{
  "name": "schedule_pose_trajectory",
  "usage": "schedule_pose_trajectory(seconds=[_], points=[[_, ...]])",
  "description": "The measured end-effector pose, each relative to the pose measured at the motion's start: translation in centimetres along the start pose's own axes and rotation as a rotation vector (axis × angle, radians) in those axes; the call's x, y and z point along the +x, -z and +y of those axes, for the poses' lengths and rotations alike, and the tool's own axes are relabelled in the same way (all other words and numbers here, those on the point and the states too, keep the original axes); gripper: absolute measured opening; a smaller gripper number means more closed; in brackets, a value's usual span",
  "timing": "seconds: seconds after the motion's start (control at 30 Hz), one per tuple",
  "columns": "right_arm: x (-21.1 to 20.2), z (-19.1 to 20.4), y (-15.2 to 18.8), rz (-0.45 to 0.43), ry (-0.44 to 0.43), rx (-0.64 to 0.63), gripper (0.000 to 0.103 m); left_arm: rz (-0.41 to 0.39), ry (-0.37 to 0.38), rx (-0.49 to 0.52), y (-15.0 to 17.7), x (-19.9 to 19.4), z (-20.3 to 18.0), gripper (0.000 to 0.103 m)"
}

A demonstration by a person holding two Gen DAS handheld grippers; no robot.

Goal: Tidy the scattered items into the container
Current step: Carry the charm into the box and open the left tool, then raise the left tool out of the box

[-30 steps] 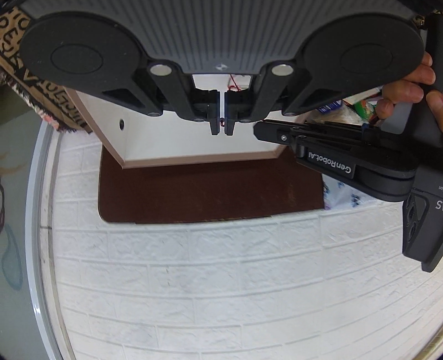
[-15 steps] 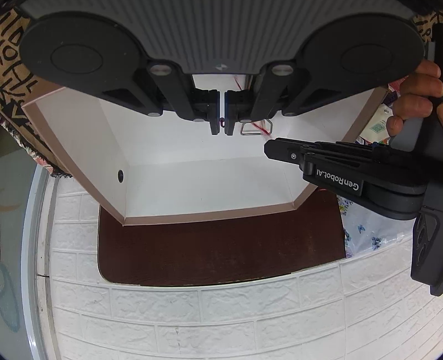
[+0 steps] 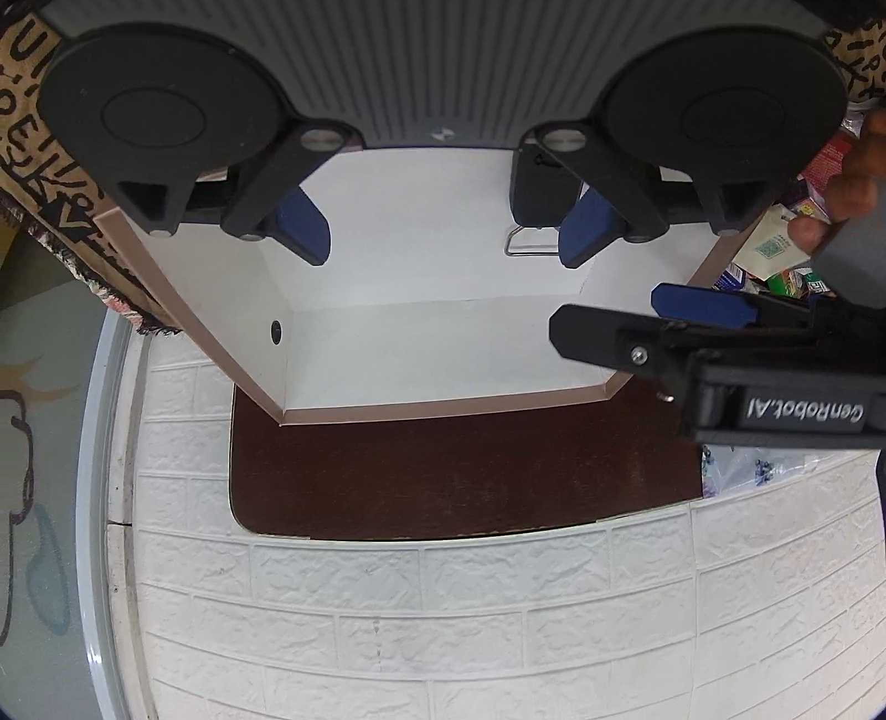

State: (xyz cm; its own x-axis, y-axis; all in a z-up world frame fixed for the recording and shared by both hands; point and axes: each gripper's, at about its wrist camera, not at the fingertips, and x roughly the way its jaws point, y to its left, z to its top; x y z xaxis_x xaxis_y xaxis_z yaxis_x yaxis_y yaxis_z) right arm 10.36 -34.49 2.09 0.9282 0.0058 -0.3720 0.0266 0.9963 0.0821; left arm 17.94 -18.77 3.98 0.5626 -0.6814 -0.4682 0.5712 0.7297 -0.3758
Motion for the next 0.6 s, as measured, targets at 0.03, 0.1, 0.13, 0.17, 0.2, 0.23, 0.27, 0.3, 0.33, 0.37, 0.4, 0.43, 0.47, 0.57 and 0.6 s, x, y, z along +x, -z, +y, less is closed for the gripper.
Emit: schedule_pose_trajectory(seconds=[0.03,0.1,0.13,0.17,0.2,0.23,0.27,0.3,0.33,0.37,0.4,0.43,0.47,0.57,0.6], points=[[-0.1,0.1,0.1,0.001,-0.001,0.003,0.088,0.003,0.001,-0.004,0.2,-0.2,0.1,0.1],[-0.4,0.2,0.4,0.003,-0.004,0.004,0.091,0.004,0.012,-0.013,0.7,-0.5,0.1,0.1],[-0.5,0.4,0.5,0.004,-0.006,0.002,0.093,0.004,0.019,-0.015,0.9,-0.6,-0.1,0.1],[-0.7,0.5,0.6,0.002,-0.013,-0.002,0.093,0.003,0.027,-0.016,1.1,-0.9,-0.2,0.1],[-0.9,0.7,0.7,0.001,-0.02,-0.006,0.093,0.002,0.032,-0.017,1.3,-1.2,-0.3,0.1],[-1.0,0.8,0.9,0.001,-0.023,-0.008,0.093,0.0,0.036,-0.019,1.6,-1.4,-0.4,0.1],[-1.2,0.9,0.9,0.003,-0.023,-0.007,0.093,-0.006,0.041,-0.022,1.8,-1.8,-0.5,0.1],[-1.3,1.0,1.0,0.007,-0.023,-0.005,0.094,-0.015,0.044,-0.025,2.0,-2.2,-0.5,0.1],[-1.5,1.2,1.1,0.007,-0.021,-0.006,0.094,-0.026,0.04,-0.027,2.3,-2.6,-0.5,0.1],[-1.7,1.4,1.1,0.007,-0.019,-0.009,0.094,-0.038,0.034,-0.026,2.6,-3.0,-0.5,0.1],[-1.9,1.6,1.1,0.009,-0.015,-0.013,0.094,-0.051,0.027,-0.021,2.8,-3.5,-0.6,0.1],[-2.1,1.8,1.1,0.013,-0.011,-0.019,0.096,-0.065,0.022,-0.015,3.1,-3.9,-0.6,0.1],[-2.2,2.0,1.1,0.013,-0.008,-0.024,0.098,-0.076,0.014,-0.008,3.3,-4.3,-0.7,0.1],[-2.6,2.7,1.3,0.016,-0.009,-0.034,0.098,-0.09,-0.018,0.01,3.9,-5.1,-0.7,0.1],[-2.7,2.8,1.3,0.017,-0.012,-0.034,0.098,-0.094,-0.028,0.012,4.1,-5.4,-0.6,0.1]])
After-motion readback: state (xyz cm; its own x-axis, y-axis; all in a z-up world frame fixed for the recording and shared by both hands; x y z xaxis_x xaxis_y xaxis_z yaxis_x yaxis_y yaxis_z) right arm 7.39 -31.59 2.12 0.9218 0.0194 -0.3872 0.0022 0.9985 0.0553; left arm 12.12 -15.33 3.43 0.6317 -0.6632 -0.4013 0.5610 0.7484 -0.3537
